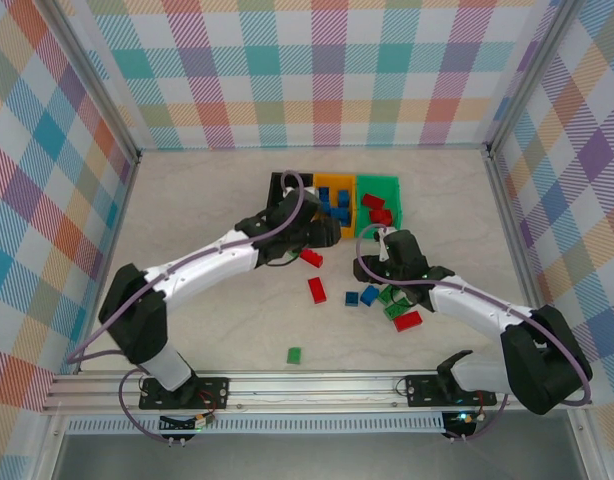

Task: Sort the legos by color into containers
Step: Touch the lego at the center of the table.

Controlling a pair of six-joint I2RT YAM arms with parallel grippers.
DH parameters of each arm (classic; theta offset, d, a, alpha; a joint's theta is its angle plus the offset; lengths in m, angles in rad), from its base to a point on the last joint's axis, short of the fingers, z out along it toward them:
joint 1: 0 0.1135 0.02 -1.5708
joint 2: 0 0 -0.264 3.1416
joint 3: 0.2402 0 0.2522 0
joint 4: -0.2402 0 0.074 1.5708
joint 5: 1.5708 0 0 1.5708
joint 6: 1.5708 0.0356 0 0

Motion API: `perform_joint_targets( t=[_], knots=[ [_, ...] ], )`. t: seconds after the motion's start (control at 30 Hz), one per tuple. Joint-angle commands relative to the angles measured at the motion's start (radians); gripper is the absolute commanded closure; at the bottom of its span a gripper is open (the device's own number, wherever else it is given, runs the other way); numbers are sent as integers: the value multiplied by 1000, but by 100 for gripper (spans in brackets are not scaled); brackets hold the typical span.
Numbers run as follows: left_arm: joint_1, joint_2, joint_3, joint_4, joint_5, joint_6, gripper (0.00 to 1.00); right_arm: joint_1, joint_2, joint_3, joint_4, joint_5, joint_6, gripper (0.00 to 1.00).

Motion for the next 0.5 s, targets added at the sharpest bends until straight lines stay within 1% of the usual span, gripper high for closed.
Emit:
perform_joint_targets(
  t=[0.0,0.2,0.37,0.47],
  knots=[
    [-28,-76,-122,81,-54,-14,29,-4,11,-6,34,-26,22,37],
    [-55,-231,-321,112,-99,-74,29,-3,27,7,16,-53,-4,37],
    [-86,-371,-452,99,-155,-100,29,-3,74,59,-91,-175,-33,36],
    [-95,-454,-528,83,-188,-136,29,-3,59,64,-155,-205,-26,36]
  ],
)
